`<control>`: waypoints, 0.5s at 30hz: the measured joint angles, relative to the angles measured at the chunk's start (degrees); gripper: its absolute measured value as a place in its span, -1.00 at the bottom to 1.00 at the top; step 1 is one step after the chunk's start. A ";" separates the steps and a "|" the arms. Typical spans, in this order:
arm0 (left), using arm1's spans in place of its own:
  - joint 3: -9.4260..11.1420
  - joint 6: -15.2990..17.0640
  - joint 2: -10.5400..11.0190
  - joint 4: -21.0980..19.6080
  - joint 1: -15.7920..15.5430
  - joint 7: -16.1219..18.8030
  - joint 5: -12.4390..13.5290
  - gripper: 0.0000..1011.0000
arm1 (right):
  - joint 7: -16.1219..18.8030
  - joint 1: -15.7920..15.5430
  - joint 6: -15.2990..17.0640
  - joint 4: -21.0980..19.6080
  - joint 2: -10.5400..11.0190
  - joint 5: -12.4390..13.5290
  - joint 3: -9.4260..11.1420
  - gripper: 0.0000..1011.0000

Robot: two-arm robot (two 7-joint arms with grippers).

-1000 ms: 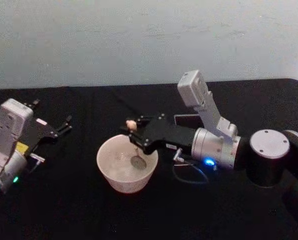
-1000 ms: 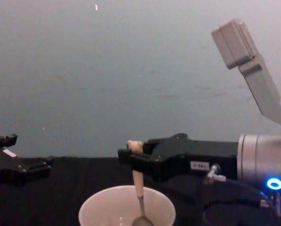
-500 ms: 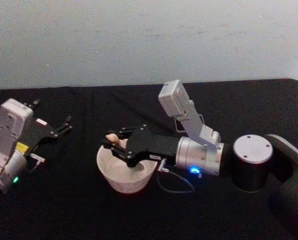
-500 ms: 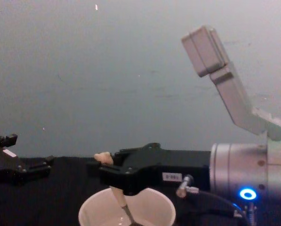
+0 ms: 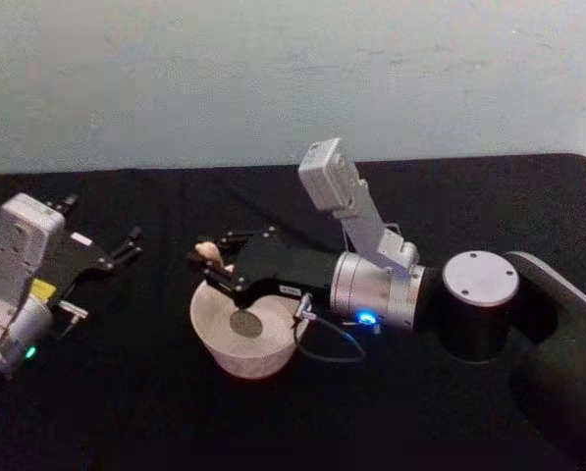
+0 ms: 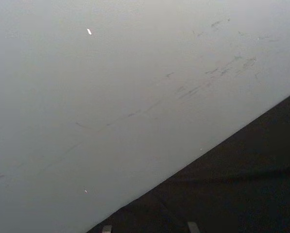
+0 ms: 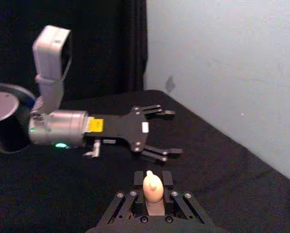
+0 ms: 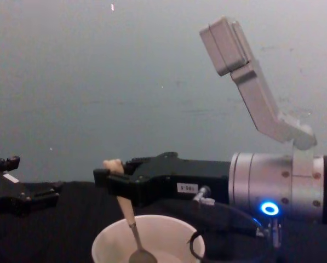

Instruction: Pick up the stirring spoon with one hand, stir inside the cup, then place it back in its original position.

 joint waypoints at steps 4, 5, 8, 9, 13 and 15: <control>0.00 0.00 0.00 0.00 0.00 0.00 0.00 0.98 | -0.99 0.79 -0.35 1.95 -0.91 0.22 0.76 -0.58; 0.00 0.00 0.00 0.00 0.00 0.00 0.00 0.98 | -1.17 0.92 -0.39 2.26 -1.03 0.23 0.91 -0.58; 0.00 0.00 0.00 0.00 0.00 0.00 0.00 0.98 | -1.70 1.41 -0.52 3.35 -1.38 0.29 1.49 -0.58; 0.00 0.00 0.00 0.00 0.00 0.00 0.00 0.98 | -1.82 1.49 -0.54 3.54 -1.42 0.32 1.65 -0.58; 0.00 0.00 0.00 0.00 0.00 0.00 -0.01 0.98 | -2.39 1.60 -0.54 3.93 -1.41 0.71 2.55 -0.58; 0.00 0.00 0.00 0.00 0.00 0.00 0.00 0.98 | -2.64 1.44 -0.39 3.82 -1.29 1.03 3.12 -0.58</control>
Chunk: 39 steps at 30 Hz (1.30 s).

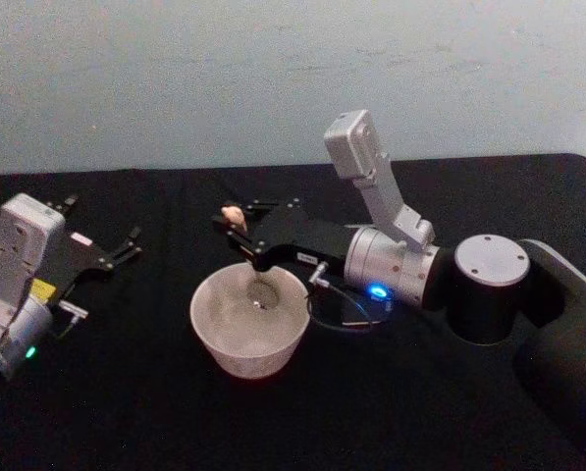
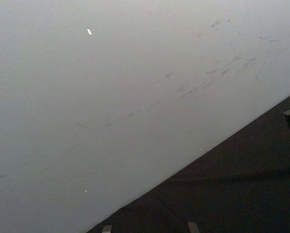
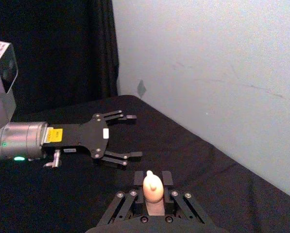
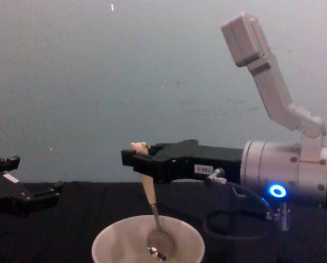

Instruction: Pick up the stirring spoon with one hand, stir inside the cup, then place it back in its original position.

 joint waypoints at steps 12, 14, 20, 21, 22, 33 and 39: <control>0.00 0.00 0.00 0.00 0.00 0.00 0.00 0.98 | -1.01 -2.55 2.05 -4.21 1.04 3.87 2.62 -0.58; 0.00 0.00 0.00 0.00 0.00 0.00 0.00 0.98 | -1.16 -2.86 2.44 -4.79 1.16 4.65 2.97 -0.58; 0.00 0.00 0.00 0.00 0.00 0.00 0.00 0.98 | -2.16 -3.72 3.90 -6.50 1.29 8.10 4.70 -0.58; 0.00 0.00 0.00 0.00 0.00 0.00 0.00 0.98 | -2.53 -3.90 4.17 -6.89 1.26 9.11 5.10 -0.58; 0.00 0.00 0.00 0.00 0.00 0.00 0.00 0.98 | -2.67 -3.99 4.27 -7.12 1.27 9.51 5.29 -0.58; 0.00 0.00 0.00 0.00 0.00 0.00 0.00 0.98 | -6.72 -5.50 4.92 -11.14 1.83 14.94 9.00 -0.58; 0.00 0.00 0.00 0.00 0.00 0.00 0.01 0.98 | -9.76 -6.77 4.83 -13.87 2.84 17.68 11.74 -0.58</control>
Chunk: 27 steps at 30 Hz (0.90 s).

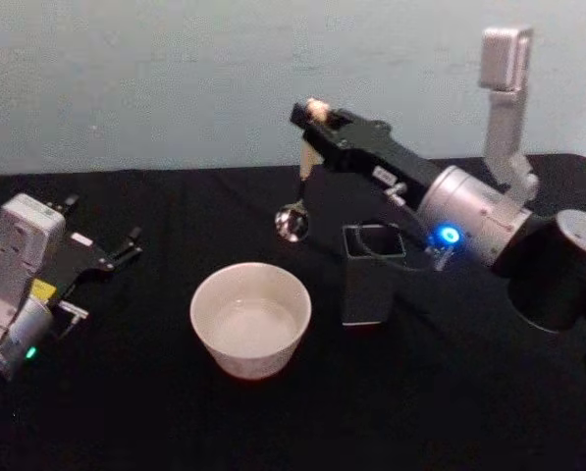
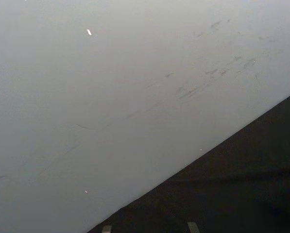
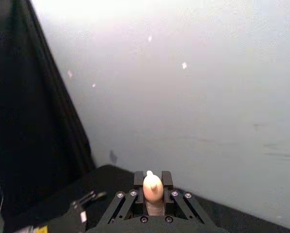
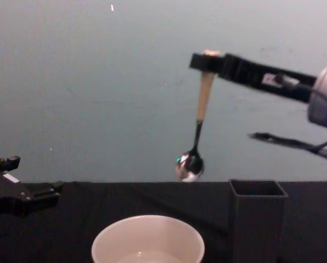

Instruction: Pick up the stirring spoon with one hand, stir inside the cup, then place it back in its original position.

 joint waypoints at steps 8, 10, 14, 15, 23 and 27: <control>0.00 0.00 0.00 0.00 0.00 0.00 0.00 0.98 | -2.61 -2.84 -0.71 -4.27 2.95 3.03 3.27 -0.58; 0.00 0.00 0.00 0.00 0.00 0.00 -0.01 0.98 | -2.77 -3.33 -0.84 -4.95 3.47 3.38 3.62 -0.58; 0.00 0.00 0.00 0.00 0.00 0.00 -0.01 0.98 | -3.31 -4.89 -1.29 -6.82 5.20 4.23 4.33 -0.58; 0.00 0.00 0.00 0.00 0.00 0.00 0.00 0.98 | -3.46 -5.15 -1.35 -7.10 5.50 4.38 4.43 -0.58; 0.00 0.00 0.00 0.00 0.00 0.00 0.00 0.98 | -4.23 -7.80 -2.47 -8.64 7.87 5.41 5.19 -0.58; 0.00 0.00 0.00 0.00 0.00 0.00 -0.01 0.98 | -4.52 -8.46 -2.75 -8.61 8.44 5.51 5.21 -0.58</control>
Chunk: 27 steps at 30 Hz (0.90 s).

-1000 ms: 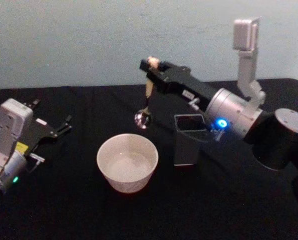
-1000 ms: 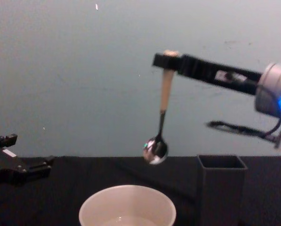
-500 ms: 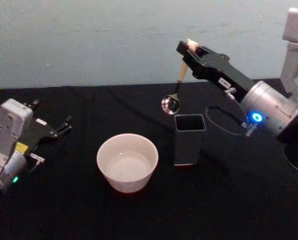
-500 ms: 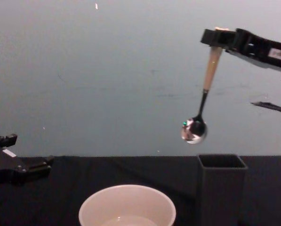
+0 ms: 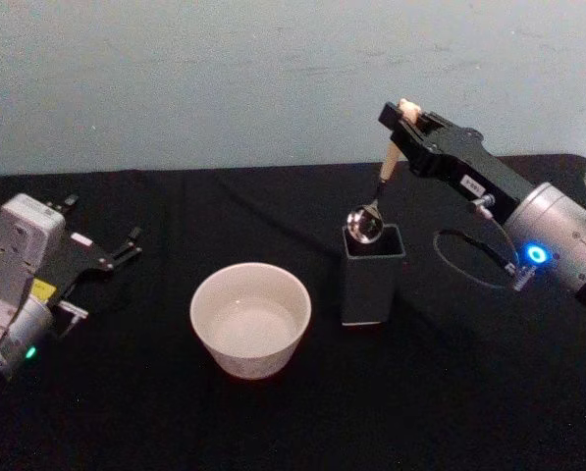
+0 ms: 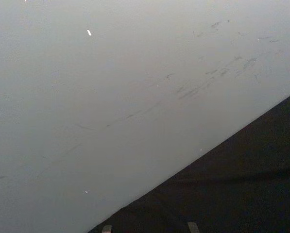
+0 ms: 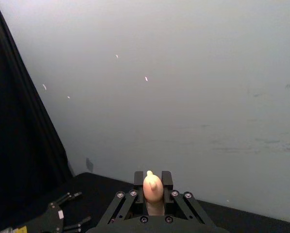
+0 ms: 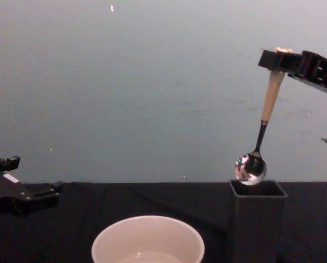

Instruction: Pick up the stirring spoon with one hand, stir inside the cup, then place it back in its original position.

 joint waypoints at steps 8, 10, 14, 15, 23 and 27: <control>0.00 0.00 0.00 0.00 0.00 0.00 0.00 0.98 | -0.04 -0.48 -0.40 0.93 0.46 -0.34 -0.62 -0.58; 0.00 0.00 0.00 0.00 0.00 0.00 0.00 0.98 | -0.03 -0.51 -0.40 1.44 0.47 -0.54 -0.91 -0.58; 0.00 0.00 0.00 0.00 0.00 0.00 0.00 0.98 | 0.02 -0.65 -0.30 2.20 0.43 -0.88 -1.33 -0.58; 0.00 0.00 0.00 0.00 0.00 0.00 0.00 0.98 | 0.05 -0.75 -0.27 2.54 0.43 -1.03 -1.53 -0.58; 0.00 0.00 0.00 0.00 0.00 0.00 0.00 0.98 | 0.32 -0.88 -0.02 5.10 -0.02 -2.04 -2.49 -0.58; 0.00 0.00 0.00 0.00 0.00 0.00 0.00 0.98 | 0.45 -0.62 0.28 6.42 -0.34 -2.49 -2.85 -0.58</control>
